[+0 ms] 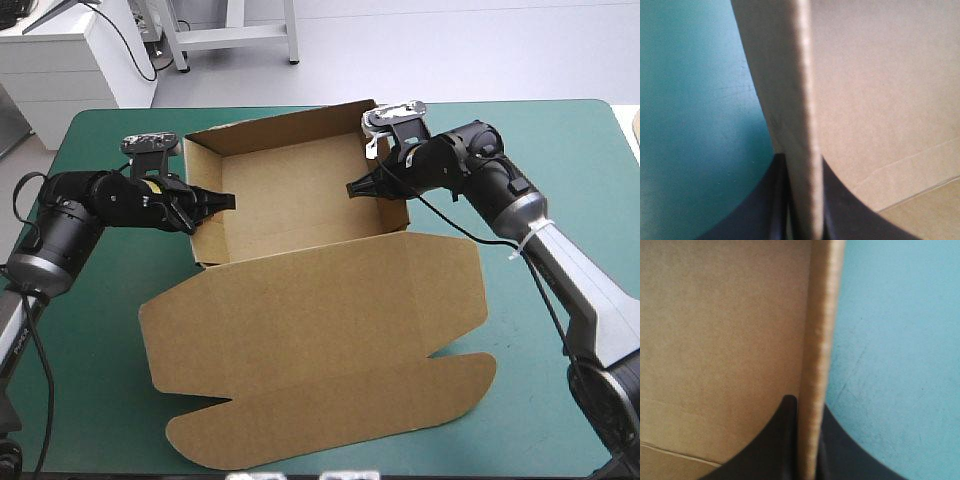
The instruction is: Fold the box
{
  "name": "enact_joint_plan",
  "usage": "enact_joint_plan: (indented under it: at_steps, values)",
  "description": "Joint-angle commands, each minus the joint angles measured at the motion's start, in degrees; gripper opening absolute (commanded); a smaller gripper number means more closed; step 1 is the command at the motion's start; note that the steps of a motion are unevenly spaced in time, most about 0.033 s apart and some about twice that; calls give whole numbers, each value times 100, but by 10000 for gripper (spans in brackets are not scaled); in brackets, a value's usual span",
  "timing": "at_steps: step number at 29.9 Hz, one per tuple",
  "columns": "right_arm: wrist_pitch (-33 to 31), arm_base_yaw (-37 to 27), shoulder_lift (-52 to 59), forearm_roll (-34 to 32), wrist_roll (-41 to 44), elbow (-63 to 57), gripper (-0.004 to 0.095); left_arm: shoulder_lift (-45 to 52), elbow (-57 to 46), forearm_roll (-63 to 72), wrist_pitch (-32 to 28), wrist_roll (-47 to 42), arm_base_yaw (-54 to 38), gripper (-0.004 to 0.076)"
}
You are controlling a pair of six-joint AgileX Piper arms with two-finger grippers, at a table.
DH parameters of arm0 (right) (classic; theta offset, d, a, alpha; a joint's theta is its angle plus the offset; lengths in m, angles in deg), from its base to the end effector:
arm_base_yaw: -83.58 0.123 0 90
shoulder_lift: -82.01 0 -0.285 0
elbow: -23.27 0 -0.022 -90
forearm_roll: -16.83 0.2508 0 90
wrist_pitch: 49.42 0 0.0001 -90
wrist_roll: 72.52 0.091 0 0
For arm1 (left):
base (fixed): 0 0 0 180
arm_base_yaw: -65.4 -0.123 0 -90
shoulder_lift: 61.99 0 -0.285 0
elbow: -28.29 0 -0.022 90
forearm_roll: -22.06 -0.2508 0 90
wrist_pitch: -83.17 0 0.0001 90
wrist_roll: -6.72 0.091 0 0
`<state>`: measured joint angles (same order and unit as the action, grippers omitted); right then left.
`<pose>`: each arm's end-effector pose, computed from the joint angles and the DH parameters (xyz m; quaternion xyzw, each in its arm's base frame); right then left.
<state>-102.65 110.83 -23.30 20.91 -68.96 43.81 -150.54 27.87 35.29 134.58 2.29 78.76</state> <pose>0.3388 0.1803 0.3751 -0.1820 0.9151 0.1282 0.3362 0.2892 -0.0854 0.3661 0.0358 0.9346 -0.1598 0.3157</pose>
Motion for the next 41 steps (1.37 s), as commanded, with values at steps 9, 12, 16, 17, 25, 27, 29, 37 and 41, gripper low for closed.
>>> enact_joint_plan:
  at_steps: [9,12,16,17,25,27,29,37,41]
  values:
    - [-1074,-138,132,-638,171,193,-19,-597,185,816,-316,207,222,-8]
    - [-1197,-203,-131,-613,233,193,-21,-832,185,724,-332,207,291,-8]
    - [-1191,-203,-517,-86,256,193,-21,-1126,195,179,-454,114,553,-8]
    - [-1177,-203,-602,13,256,193,-21,-1186,225,16,-454,73,603,-8]
    - [-1210,-203,-1056,445,245,193,-19,-1812,756,-498,15,-118,715,-8]
    - [-1202,-203,-1064,364,227,193,-19,-1900,829,-498,-35,-118,715,-8]
    - [-1214,-203,-1064,233,227,193,-12,-1939,827,-482,-129,-118,715,-8]
    - [-1273,-203,-1064,-214,597,240,361,-1948,827,-556,-32,-118,715,189]
    - [-1245,-203,-1053,-594,597,265,445,-1948,827,-399,-11,-118,715,404]
